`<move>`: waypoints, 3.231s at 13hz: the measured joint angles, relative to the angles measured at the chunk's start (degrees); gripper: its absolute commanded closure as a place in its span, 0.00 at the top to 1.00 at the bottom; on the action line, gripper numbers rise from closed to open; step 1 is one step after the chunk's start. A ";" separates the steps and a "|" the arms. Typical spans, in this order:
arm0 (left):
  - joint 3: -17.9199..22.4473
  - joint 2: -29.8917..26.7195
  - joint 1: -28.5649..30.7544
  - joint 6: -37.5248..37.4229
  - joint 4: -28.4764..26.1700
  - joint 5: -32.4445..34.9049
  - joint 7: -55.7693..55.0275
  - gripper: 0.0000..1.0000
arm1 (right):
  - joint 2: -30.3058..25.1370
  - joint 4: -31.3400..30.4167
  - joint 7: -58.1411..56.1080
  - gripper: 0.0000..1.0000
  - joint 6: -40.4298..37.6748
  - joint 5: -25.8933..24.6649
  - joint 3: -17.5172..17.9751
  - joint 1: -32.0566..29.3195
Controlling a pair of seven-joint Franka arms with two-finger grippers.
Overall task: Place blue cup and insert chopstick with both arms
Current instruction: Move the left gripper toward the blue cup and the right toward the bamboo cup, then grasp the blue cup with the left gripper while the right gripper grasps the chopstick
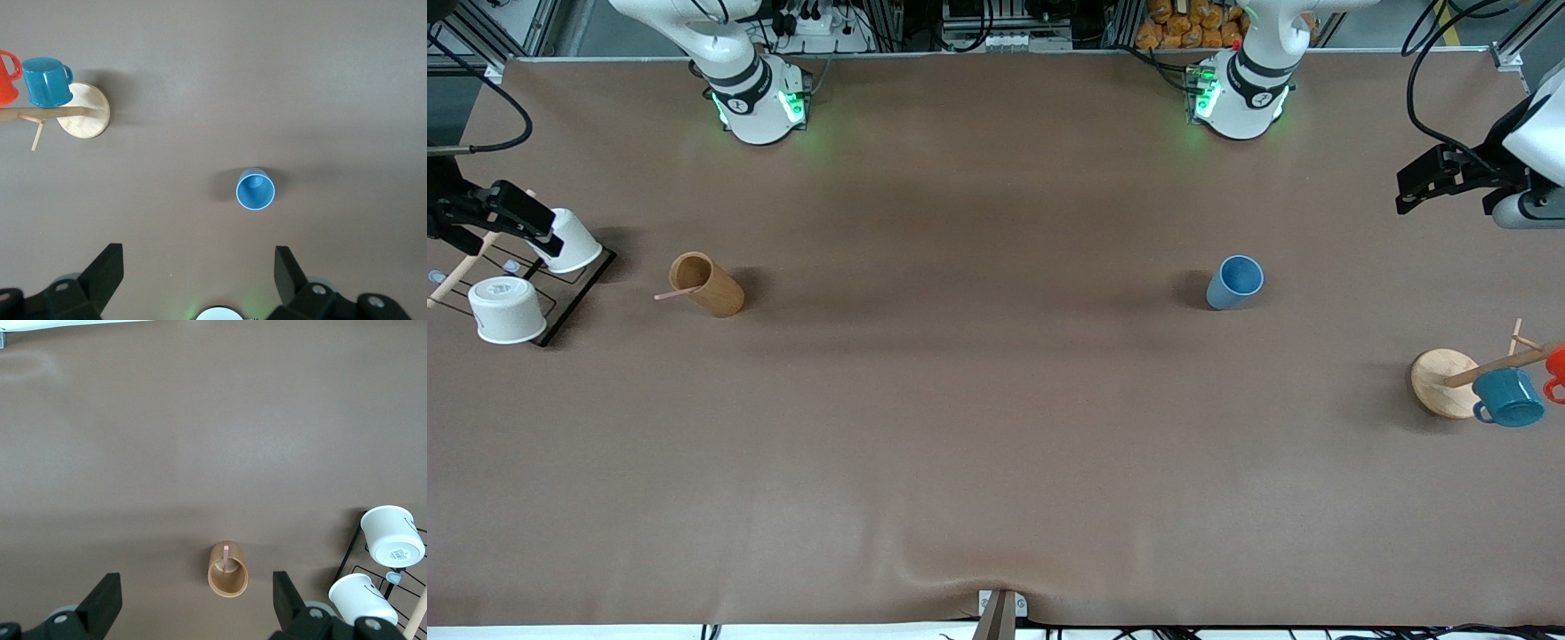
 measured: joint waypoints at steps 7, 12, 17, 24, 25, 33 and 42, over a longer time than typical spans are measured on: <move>-0.25 0.94 -0.03 5.20 -9.68 0.00 0.00 1.00 | 3.06 -0.04 -0.01 1.00 0.38 -0.02 -0.01 0.05; -0.42 0.81 -0.07 17.52 -22.23 -0.04 0.00 1.00 | 6.18 -0.03 -0.01 1.00 2.09 -2.27 -0.02 0.20; -1.25 0.14 -0.10 30.96 -35.85 -0.05 -0.06 1.00 | 7.81 -0.14 -0.77 1.00 1.84 -2.39 -0.11 0.55; -1.31 -0.31 -0.10 47.09 -49.08 -2.36 -0.09 1.00 | 13.38 -0.55 -2.55 1.00 -2.08 -1.81 -1.21 -0.01; -1.32 -0.31 -0.10 48.94 -50.56 -2.37 -0.09 1.00 | 14.35 -0.71 0.58 0.84 -4.04 -0.72 -1.32 -0.15; -1.32 2.92 -0.08 57.55 -55.25 -2.39 -0.16 0.76 | 22.83 -0.62 9.04 0.58 -6.12 2.36 -2.97 -0.45; -1.56 5.17 -0.47 59.31 -55.18 -2.42 -0.22 0.00 | 26.95 -0.58 9.32 0.37 -10.95 4.78 -3.28 -0.85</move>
